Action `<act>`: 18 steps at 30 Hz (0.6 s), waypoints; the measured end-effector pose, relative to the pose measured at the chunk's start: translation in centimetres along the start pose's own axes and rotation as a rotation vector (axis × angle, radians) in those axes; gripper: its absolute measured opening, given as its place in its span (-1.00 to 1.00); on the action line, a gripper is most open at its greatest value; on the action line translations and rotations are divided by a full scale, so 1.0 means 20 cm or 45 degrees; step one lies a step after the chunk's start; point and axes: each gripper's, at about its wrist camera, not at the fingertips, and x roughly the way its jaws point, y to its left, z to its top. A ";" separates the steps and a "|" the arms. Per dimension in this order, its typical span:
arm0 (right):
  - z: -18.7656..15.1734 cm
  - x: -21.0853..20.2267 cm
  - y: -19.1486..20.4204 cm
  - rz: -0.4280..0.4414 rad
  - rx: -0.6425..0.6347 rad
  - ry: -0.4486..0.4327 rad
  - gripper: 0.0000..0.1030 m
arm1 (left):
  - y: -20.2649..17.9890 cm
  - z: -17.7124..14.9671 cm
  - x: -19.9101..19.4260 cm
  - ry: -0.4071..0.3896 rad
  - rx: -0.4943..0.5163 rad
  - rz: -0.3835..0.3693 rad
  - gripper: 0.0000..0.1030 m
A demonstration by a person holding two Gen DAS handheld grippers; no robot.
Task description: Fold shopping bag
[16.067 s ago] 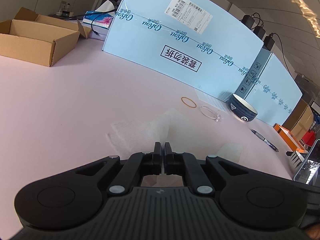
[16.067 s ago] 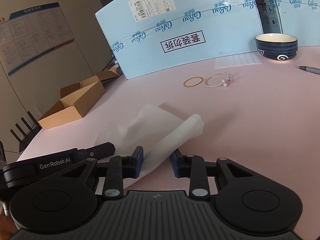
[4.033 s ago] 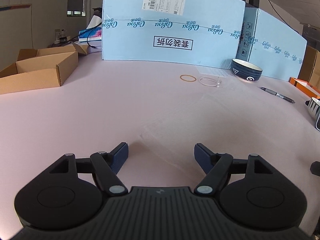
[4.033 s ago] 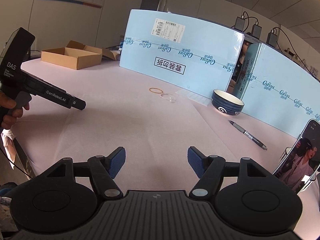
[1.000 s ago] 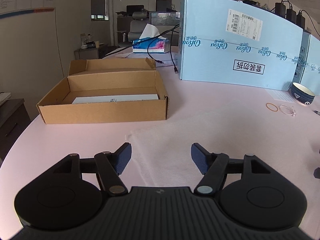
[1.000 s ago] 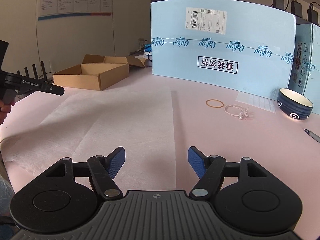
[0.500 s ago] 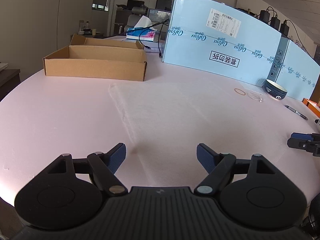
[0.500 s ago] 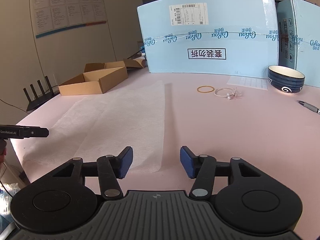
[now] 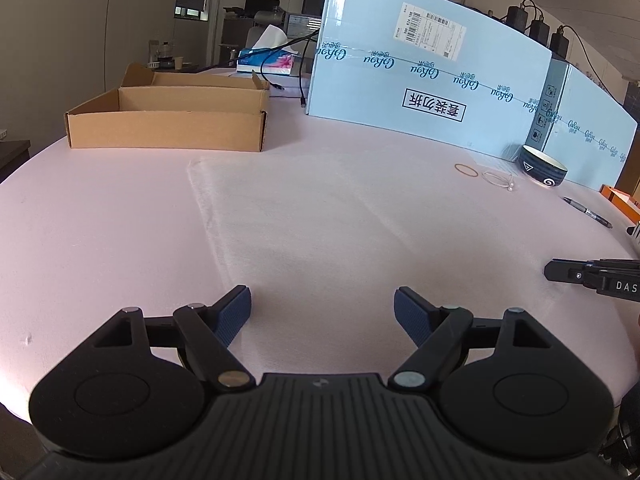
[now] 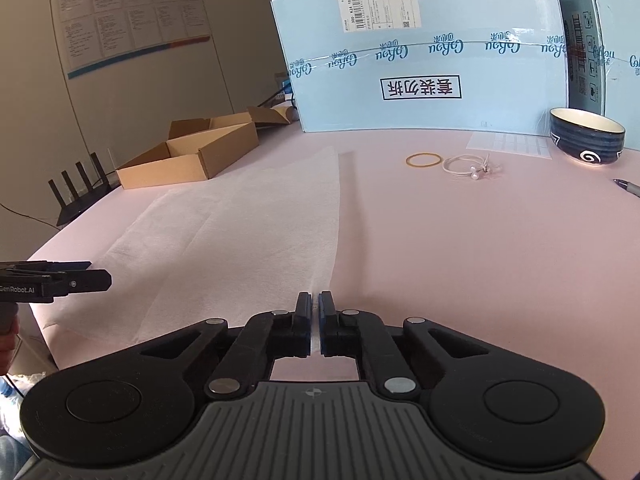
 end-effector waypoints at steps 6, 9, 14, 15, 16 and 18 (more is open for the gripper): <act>-0.03 -0.09 0.04 0.046 0.000 -0.009 -0.95 | 0.00 0.00 -0.01 0.008 0.018 0.024 0.49; -0.05 -0.15 0.06 0.050 0.004 -0.013 -0.95 | 0.00 0.00 -0.02 0.028 0.075 0.057 0.49; -0.10 -0.21 0.06 0.034 0.026 -0.007 -0.95 | 0.04 0.01 -0.04 0.025 0.081 0.104 0.49; -0.11 -0.22 0.05 0.022 0.029 -0.004 -0.95 | 0.05 0.02 -0.05 0.020 0.075 0.106 0.49; -0.11 -0.22 0.05 0.011 0.030 0.002 -0.94 | 0.05 0.02 -0.05 0.013 0.070 0.107 0.49; -0.13 -0.21 0.03 -0.011 0.026 0.025 -0.94 | 0.06 0.01 -0.06 0.006 0.060 0.102 0.49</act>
